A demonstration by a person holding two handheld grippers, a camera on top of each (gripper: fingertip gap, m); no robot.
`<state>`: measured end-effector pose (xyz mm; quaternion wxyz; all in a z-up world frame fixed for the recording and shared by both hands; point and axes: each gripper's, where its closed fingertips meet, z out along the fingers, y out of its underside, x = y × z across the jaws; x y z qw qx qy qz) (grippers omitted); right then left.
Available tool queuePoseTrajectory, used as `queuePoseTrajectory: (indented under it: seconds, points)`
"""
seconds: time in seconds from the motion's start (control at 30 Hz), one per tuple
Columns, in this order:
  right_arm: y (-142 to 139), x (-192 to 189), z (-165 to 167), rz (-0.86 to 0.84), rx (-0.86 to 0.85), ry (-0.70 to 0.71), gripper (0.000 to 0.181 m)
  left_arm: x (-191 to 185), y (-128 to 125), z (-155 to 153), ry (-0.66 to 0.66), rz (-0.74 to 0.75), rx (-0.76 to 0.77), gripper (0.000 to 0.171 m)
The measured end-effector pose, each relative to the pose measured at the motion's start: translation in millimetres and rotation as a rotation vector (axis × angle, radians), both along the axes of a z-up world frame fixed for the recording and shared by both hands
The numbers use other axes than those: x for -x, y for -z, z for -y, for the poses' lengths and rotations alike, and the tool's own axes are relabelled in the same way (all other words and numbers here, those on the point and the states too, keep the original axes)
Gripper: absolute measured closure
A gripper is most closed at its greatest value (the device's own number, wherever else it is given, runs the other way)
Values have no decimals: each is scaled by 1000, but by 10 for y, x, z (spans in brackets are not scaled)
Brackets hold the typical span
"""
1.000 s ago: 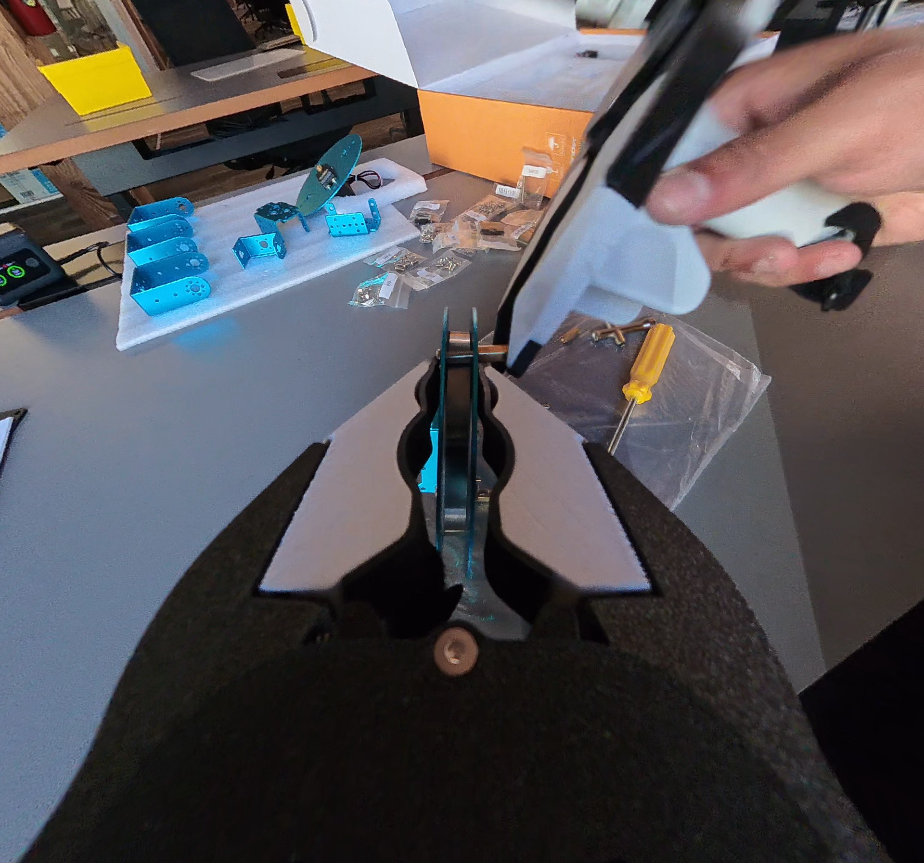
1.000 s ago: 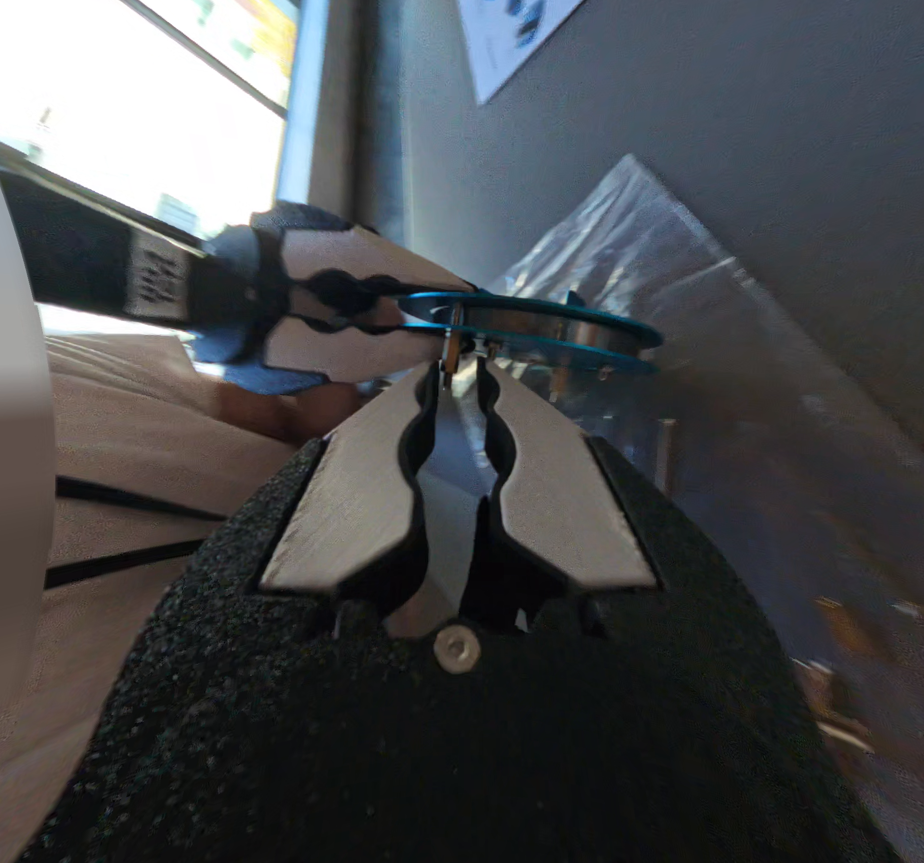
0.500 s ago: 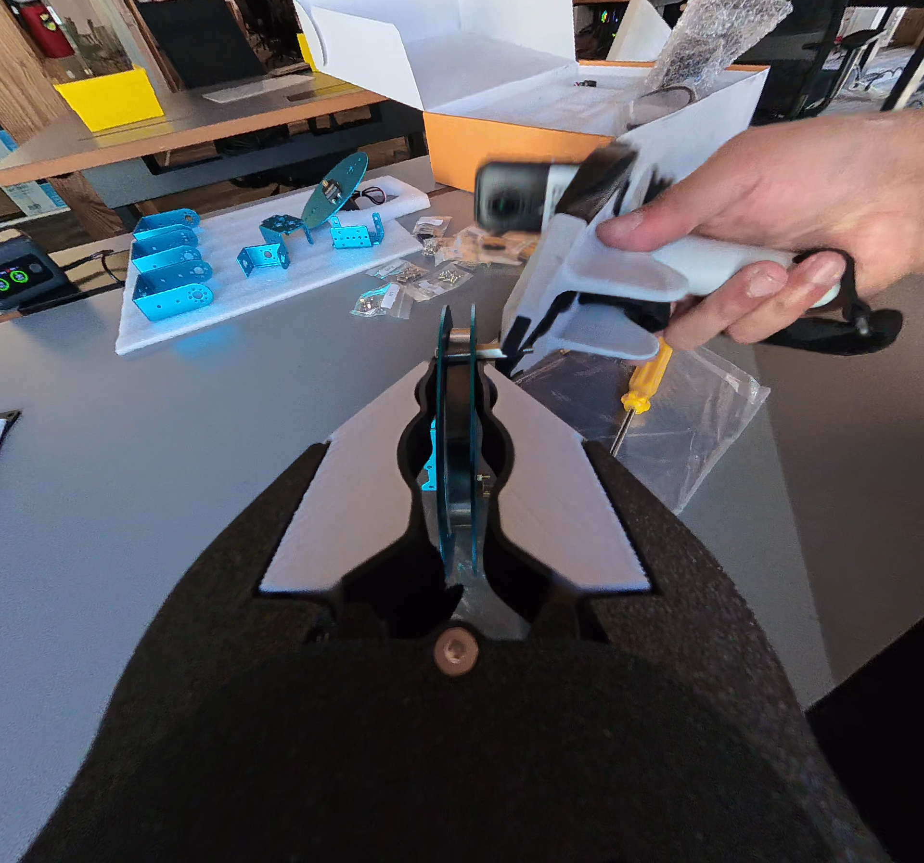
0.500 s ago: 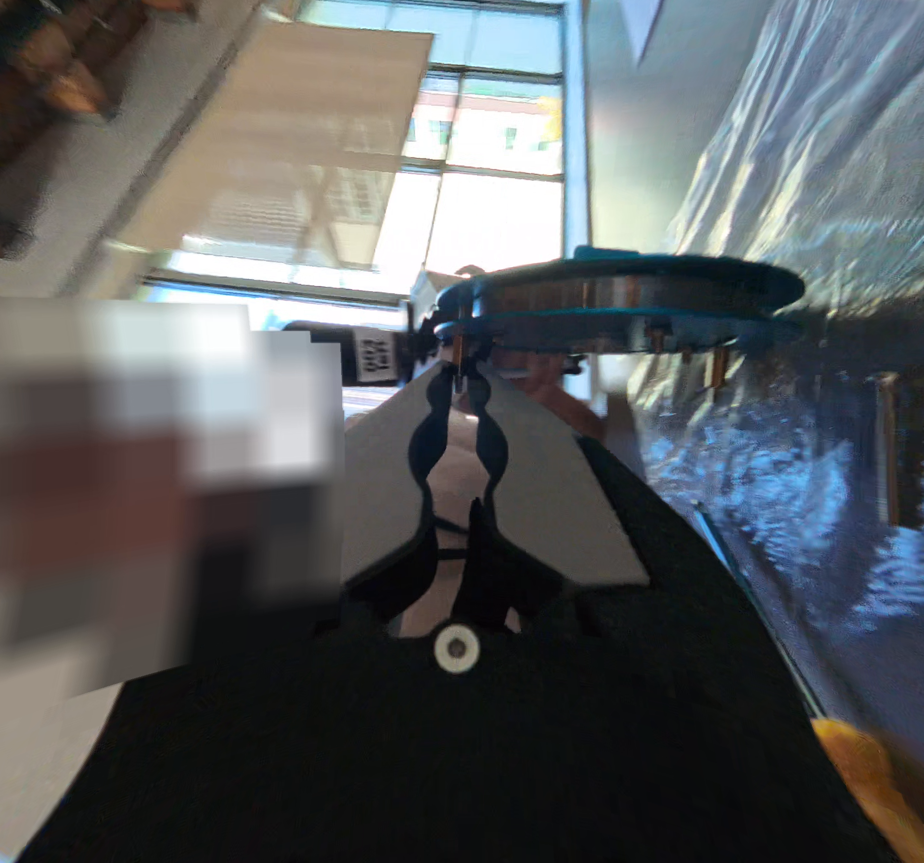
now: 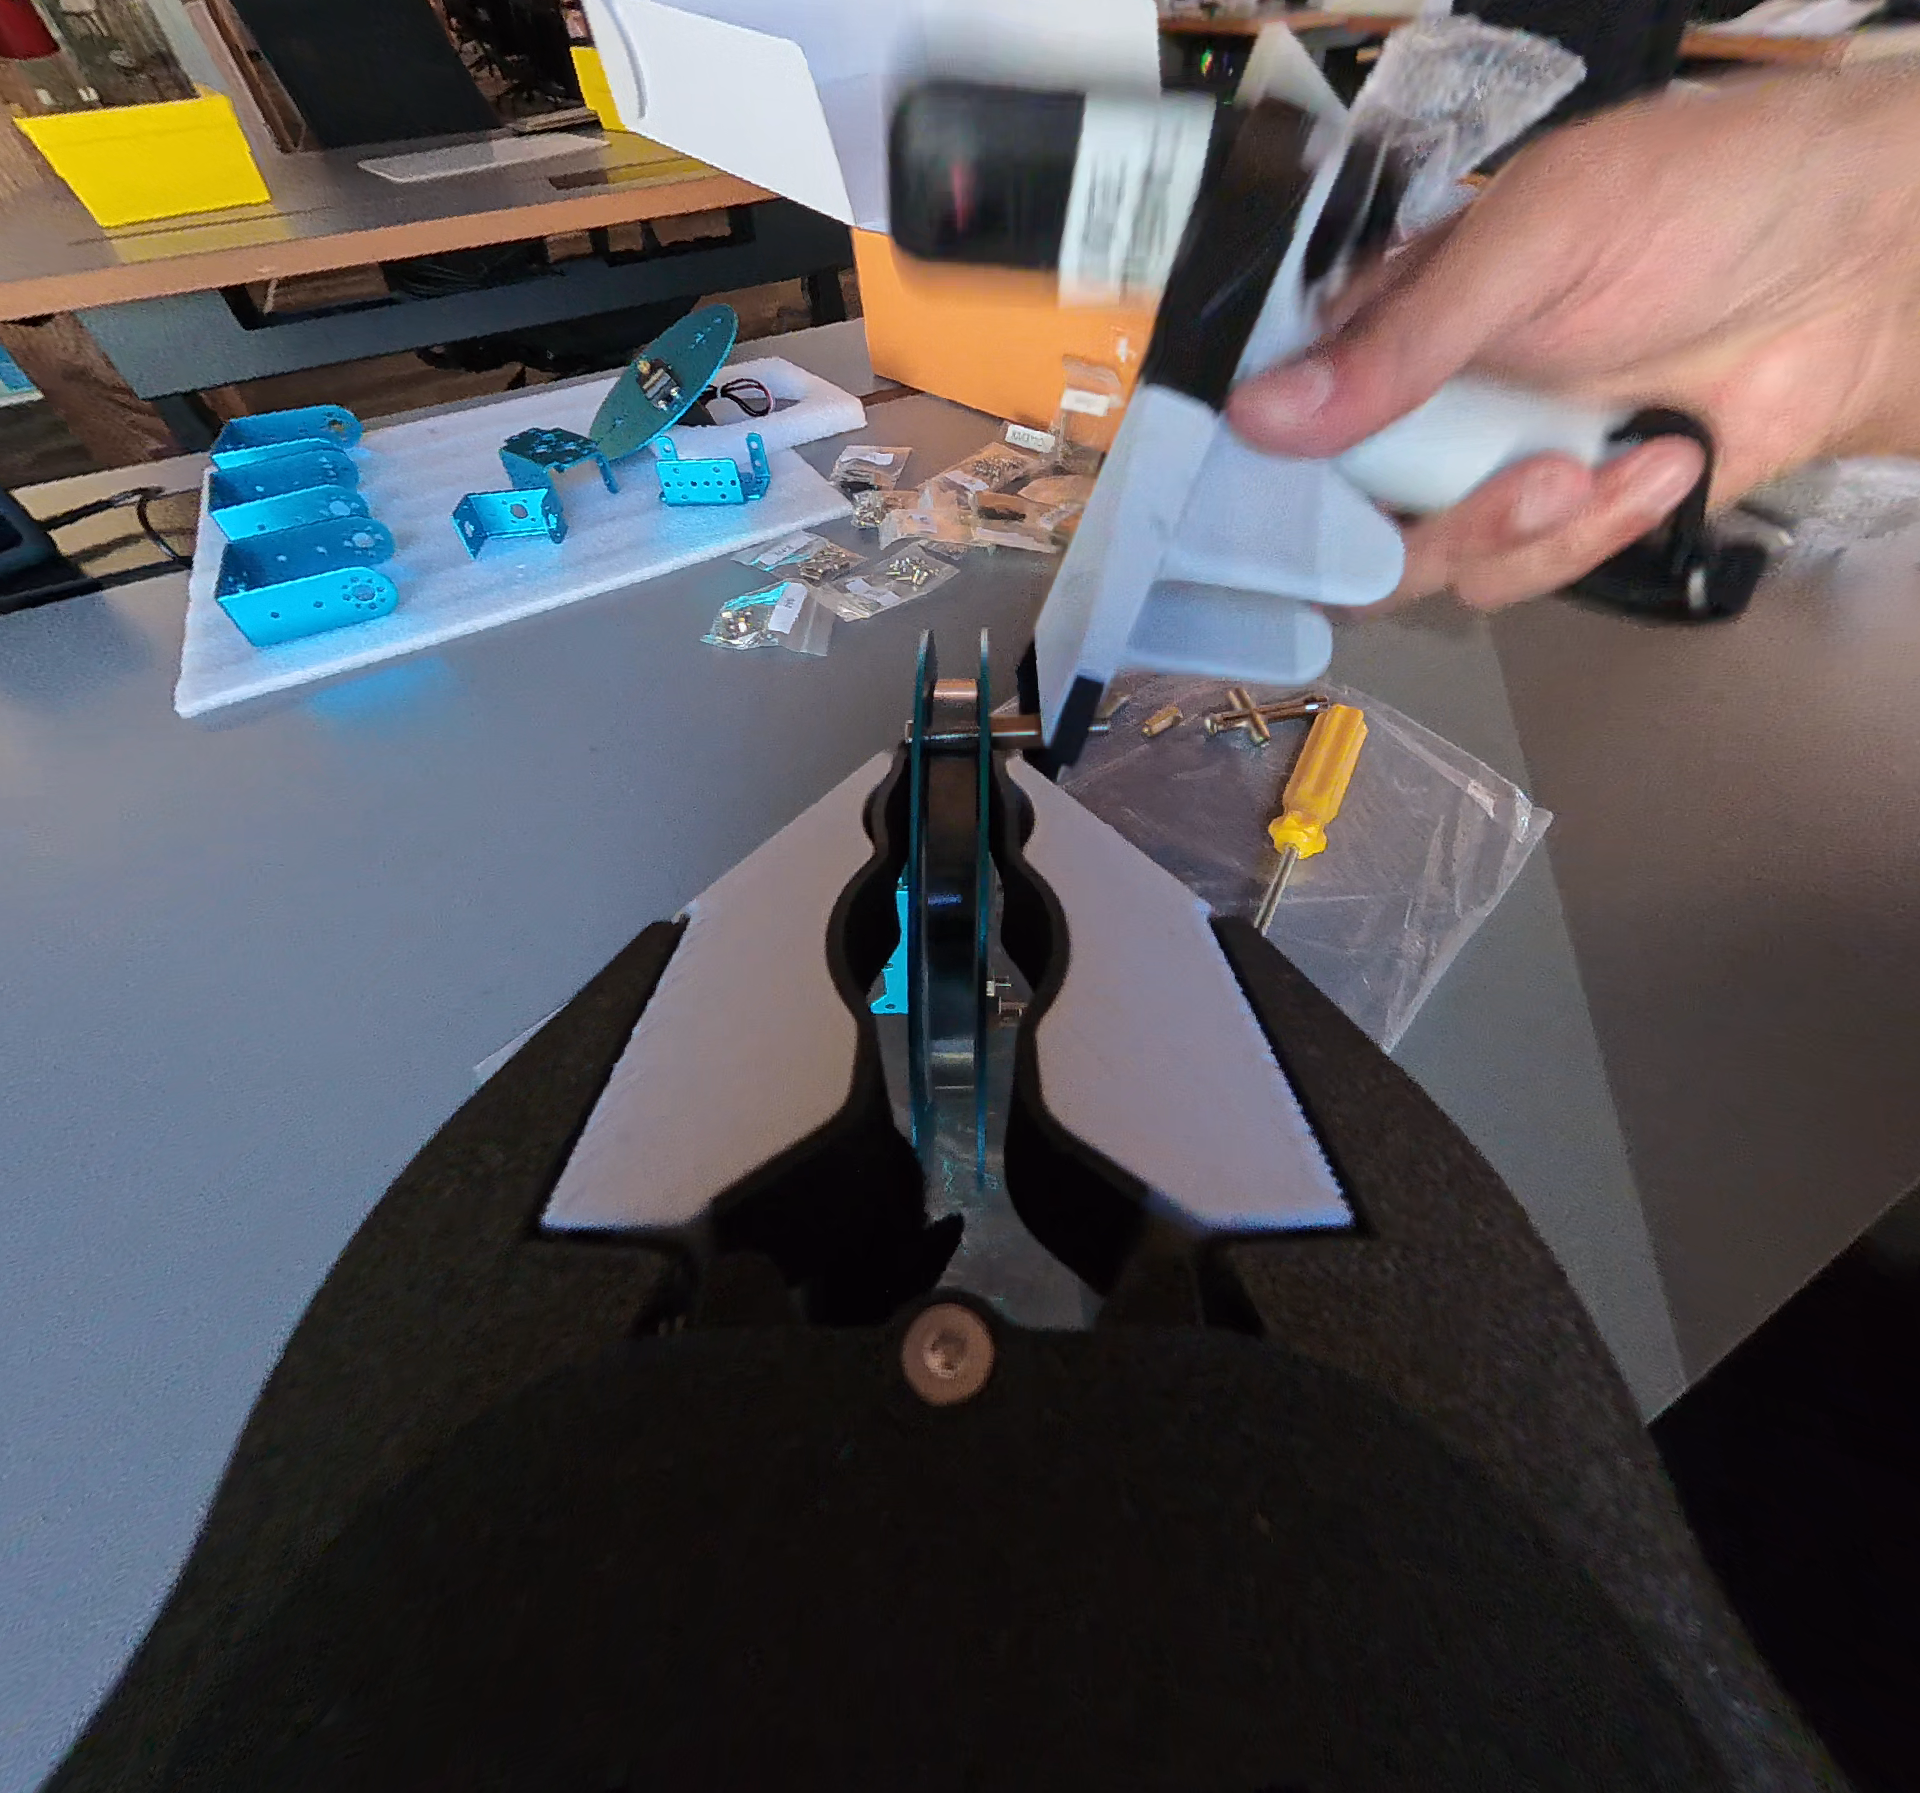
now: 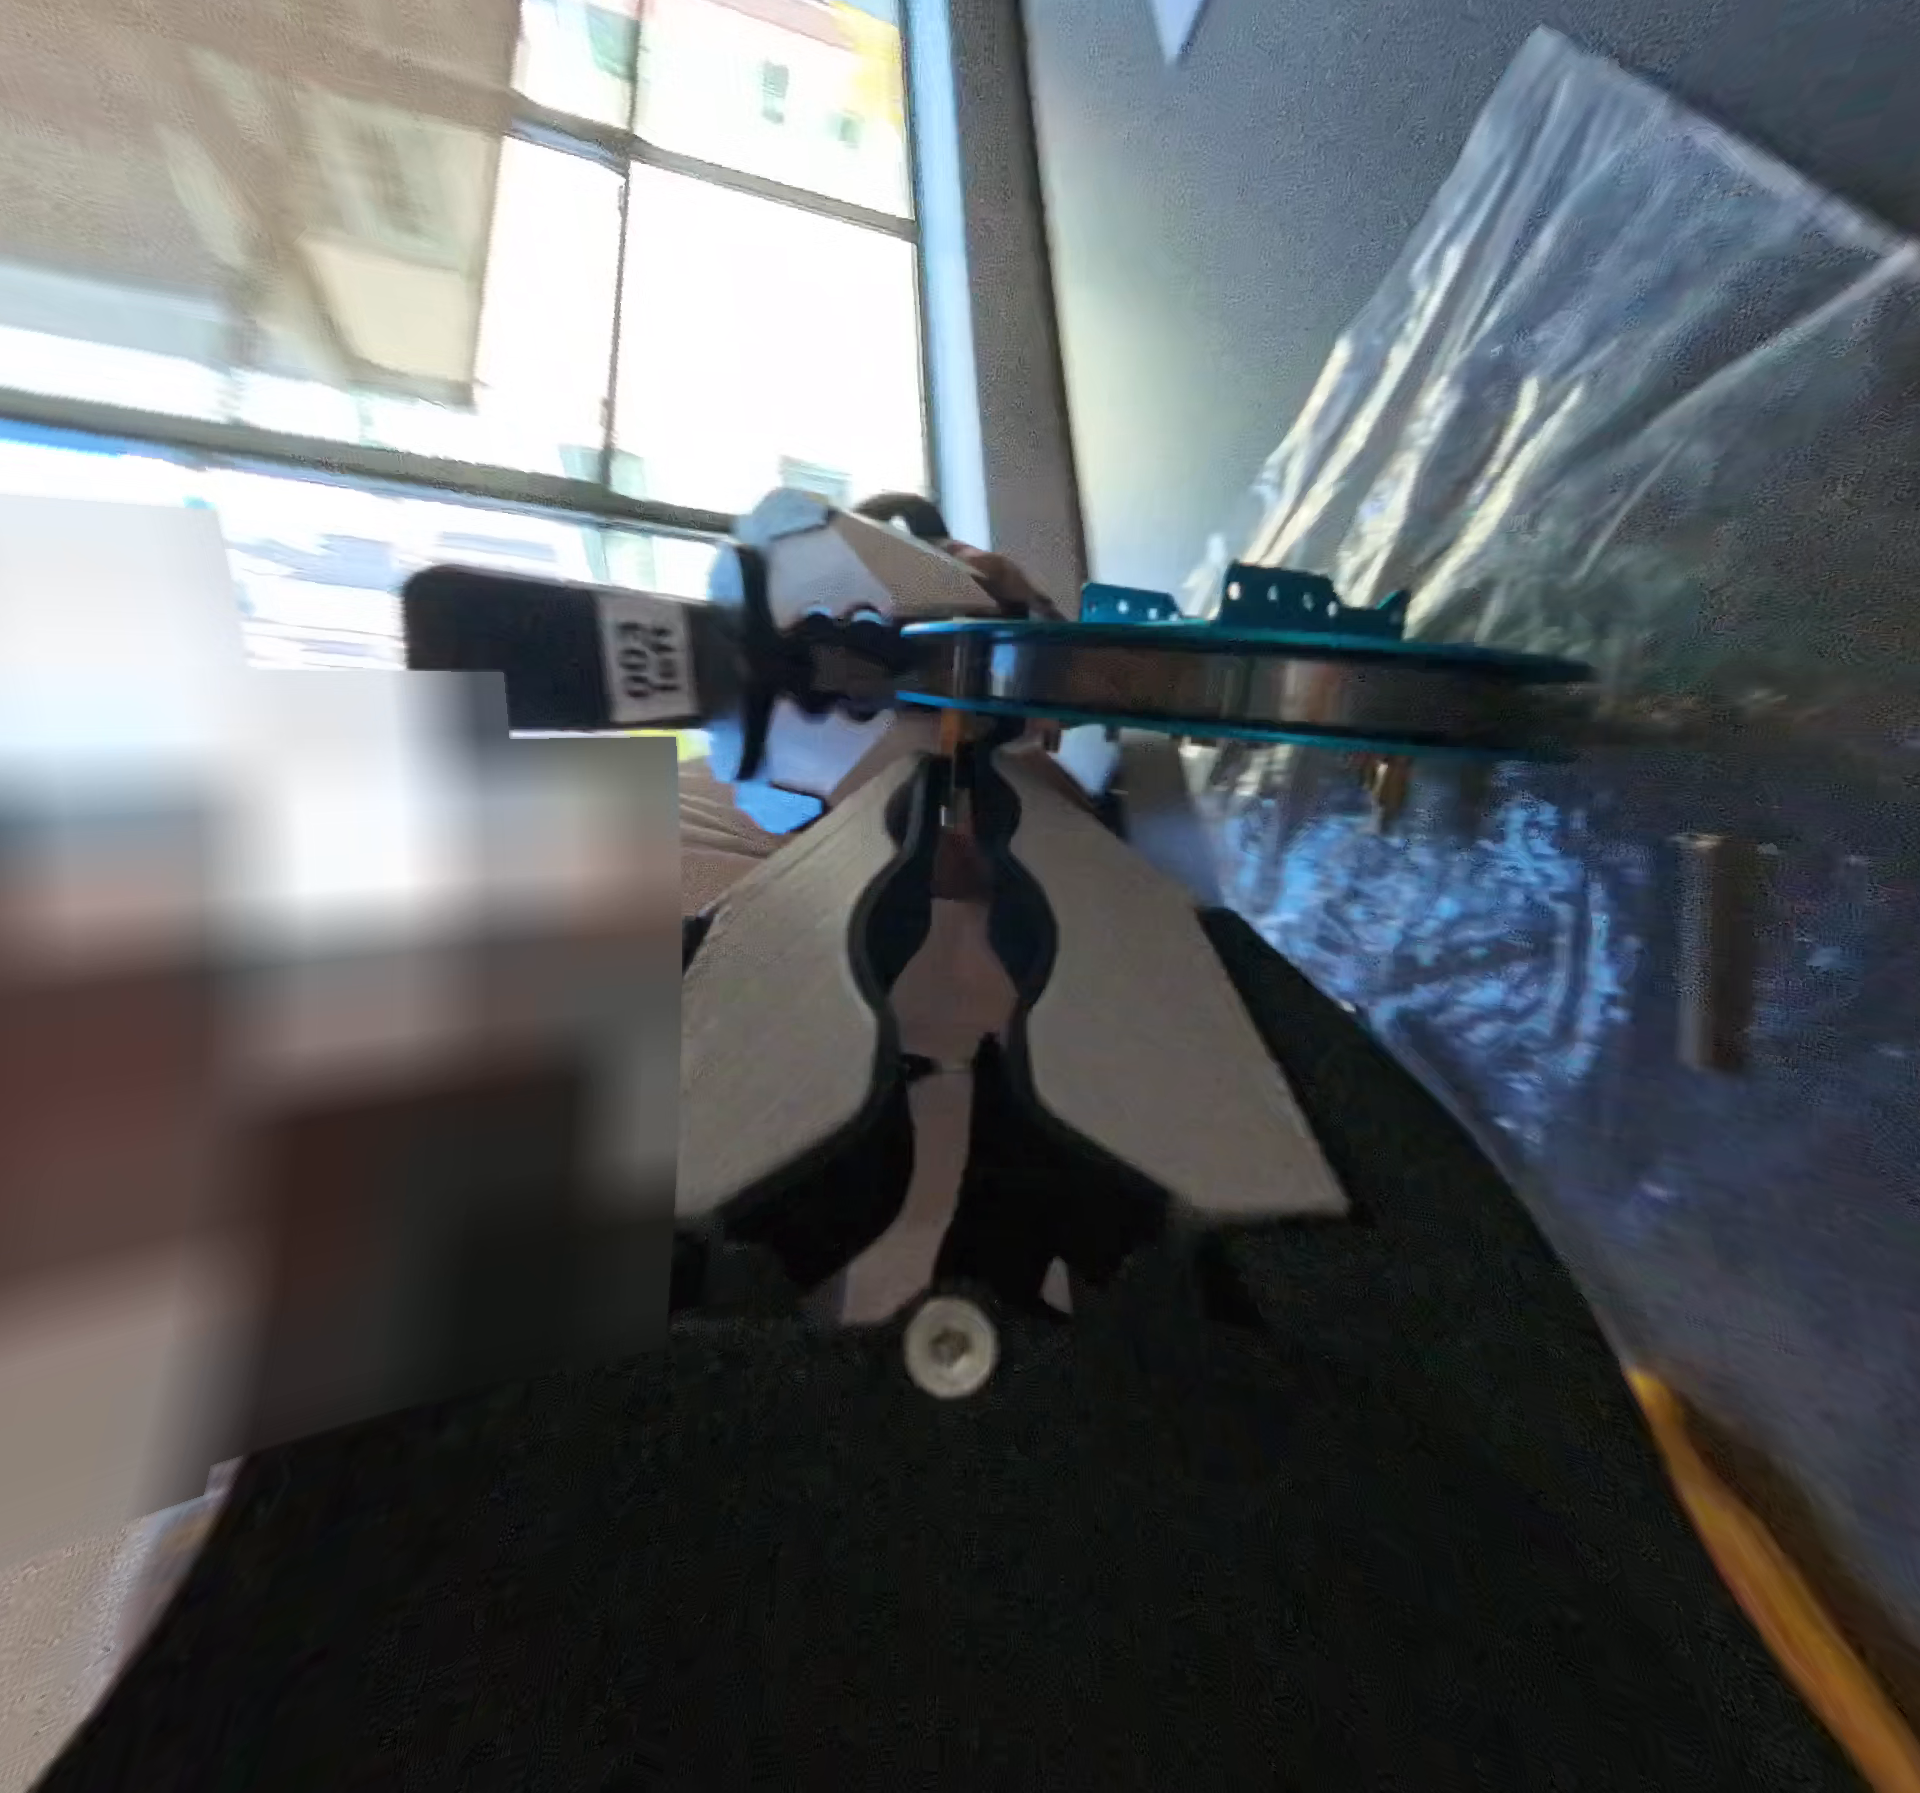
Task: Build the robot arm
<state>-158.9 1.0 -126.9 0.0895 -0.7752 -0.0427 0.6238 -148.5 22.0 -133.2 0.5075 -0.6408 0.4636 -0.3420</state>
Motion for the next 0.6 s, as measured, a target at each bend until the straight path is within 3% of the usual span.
queuePoseTrajectory:
  seconds: [0.07,0.1,0.17,0.33,0.4,0.47,0.53,0.6]
  points:
    - [-37,39,-33,-336,203,64,177,37,3,-44,12,15,36,160]
    - [-40,59,-39,-348,179,83,177,54,5,-53,24,18,51,160]
    - [-27,76,-40,-181,25,96,176,64,9,-57,35,11,58,160]
    - [77,21,-59,576,-514,-14,167,31,14,-53,36,-28,73,160]
    - [159,27,-41,774,-589,-87,174,25,15,-46,32,-37,74,160]
    - [159,33,-69,855,-621,-99,175,43,17,-57,28,-43,54,160]
    - [149,84,-24,710,-487,-80,177,65,19,-38,45,-32,50,160]
    - [97,167,31,308,-189,-26,179,80,18,-23,50,-16,27,160]
